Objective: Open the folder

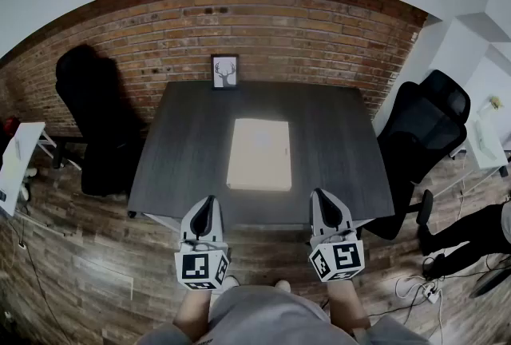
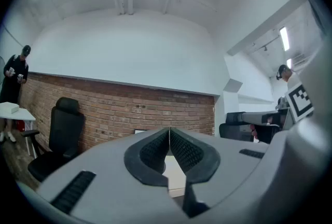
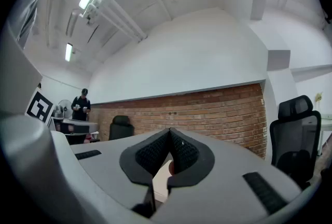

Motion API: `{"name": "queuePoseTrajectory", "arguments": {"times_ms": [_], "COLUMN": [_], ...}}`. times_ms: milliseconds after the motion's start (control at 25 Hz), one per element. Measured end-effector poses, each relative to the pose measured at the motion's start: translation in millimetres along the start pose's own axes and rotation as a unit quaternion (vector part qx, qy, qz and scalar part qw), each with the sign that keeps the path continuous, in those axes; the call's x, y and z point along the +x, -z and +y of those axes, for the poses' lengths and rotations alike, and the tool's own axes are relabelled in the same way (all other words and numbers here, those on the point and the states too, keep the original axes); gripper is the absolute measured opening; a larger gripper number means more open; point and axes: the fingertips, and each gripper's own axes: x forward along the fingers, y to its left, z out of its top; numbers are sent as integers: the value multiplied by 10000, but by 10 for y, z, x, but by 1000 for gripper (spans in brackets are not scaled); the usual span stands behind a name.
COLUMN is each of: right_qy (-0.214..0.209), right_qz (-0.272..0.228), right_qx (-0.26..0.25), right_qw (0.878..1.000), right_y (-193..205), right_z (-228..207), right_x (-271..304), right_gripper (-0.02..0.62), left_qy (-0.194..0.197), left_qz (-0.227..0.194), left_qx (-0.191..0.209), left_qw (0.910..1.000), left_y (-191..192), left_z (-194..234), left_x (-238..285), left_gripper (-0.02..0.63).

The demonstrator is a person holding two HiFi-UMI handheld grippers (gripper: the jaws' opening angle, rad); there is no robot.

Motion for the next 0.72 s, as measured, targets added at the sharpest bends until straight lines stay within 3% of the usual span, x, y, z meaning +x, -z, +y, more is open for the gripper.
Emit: {"name": "queuePoseTrajectory", "arguments": {"times_ms": [400, 720], "right_qy": [-6, -249], "right_qz": [-43, -60], "right_qx": [-35, -15], "right_qw": [10000, 9997], "right_y": [-41, -27], "right_z": [-91, -253], "right_x": [-141, -406], "right_gripper": [-2, 0], "left_qy": [-18, -120], "left_qz": [4, 49], "left_qx": [74, 136], "left_qw": [10000, 9998], "left_y": [-42, -9], "left_z": [-167, -507], "left_x": [-43, -155], "left_gripper": [6, 6]}}
